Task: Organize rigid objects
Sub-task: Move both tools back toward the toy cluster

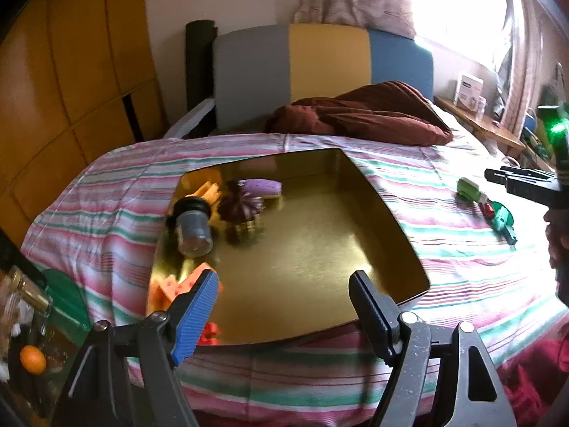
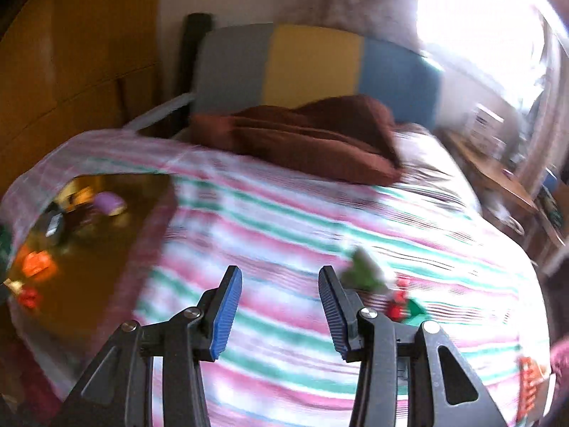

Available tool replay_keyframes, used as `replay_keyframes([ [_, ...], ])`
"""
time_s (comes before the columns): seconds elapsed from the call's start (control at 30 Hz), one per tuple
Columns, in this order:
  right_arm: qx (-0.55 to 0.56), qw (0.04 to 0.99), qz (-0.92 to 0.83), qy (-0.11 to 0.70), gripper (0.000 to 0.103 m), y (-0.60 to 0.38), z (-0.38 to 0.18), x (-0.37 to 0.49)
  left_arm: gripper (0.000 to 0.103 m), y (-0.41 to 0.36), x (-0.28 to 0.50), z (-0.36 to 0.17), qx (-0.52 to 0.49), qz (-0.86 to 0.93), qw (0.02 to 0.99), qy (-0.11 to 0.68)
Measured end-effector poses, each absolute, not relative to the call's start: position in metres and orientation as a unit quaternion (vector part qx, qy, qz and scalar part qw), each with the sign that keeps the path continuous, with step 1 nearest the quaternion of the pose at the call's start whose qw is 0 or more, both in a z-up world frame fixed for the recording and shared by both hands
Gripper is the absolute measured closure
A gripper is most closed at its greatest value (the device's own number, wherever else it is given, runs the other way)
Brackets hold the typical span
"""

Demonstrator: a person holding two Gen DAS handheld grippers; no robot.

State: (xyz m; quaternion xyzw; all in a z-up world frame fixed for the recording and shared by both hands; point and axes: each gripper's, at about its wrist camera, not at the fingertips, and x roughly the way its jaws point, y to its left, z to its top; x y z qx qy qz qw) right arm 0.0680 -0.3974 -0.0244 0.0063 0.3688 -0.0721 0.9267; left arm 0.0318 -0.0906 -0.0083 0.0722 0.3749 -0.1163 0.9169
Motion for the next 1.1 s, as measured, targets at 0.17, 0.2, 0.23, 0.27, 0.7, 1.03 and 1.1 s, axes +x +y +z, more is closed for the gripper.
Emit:
replay_keyframes([
  [0.17, 0.079, 0.911, -0.17, 0.367, 0.058, -0.473, -0.052, 0.057, 0.024, -0.118, 0.033, -0.007, 0.097, -0.135, 0.913, 0.373],
  [0.2, 0.105, 0.902, -0.192, 0.372, 0.058, -0.491, -0.06, 0.052, 0.024, -0.124, 0.035, -0.007, 0.102, -0.138, 0.911, 0.374],
  [0.23, 0.128, 0.891, -0.207, 0.384, 0.058, -0.504, -0.064, 0.052, 0.024, -0.131, 0.035, -0.007, 0.107, -0.143, 0.91, 0.374],
  [0.27, 0.156, 0.882, -0.217, 0.389, 0.058, -0.517, -0.066, 0.051, 0.024, -0.136, 0.036, -0.007, 0.11, -0.148, 0.909, 0.374],
  [0.7, 0.278, 0.852, -0.229, 0.38, 0.058, -0.564, -0.069, 0.04, 0.024, -0.218, 0.043, -0.021, 0.141, -0.22, 0.884, 0.388],
  [1.03, 0.327, 0.836, -0.228, 0.377, 0.058, -0.577, -0.076, 0.036, 0.024, -0.268, 0.05, -0.034, 0.15, -0.261, 0.863, 0.405],
  [1.1, 0.335, 0.834, -0.227, 0.375, 0.057, -0.579, -0.076, 0.035, 0.024, -0.279, 0.053, -0.038, 0.15, -0.268, 0.859, 0.409],
])
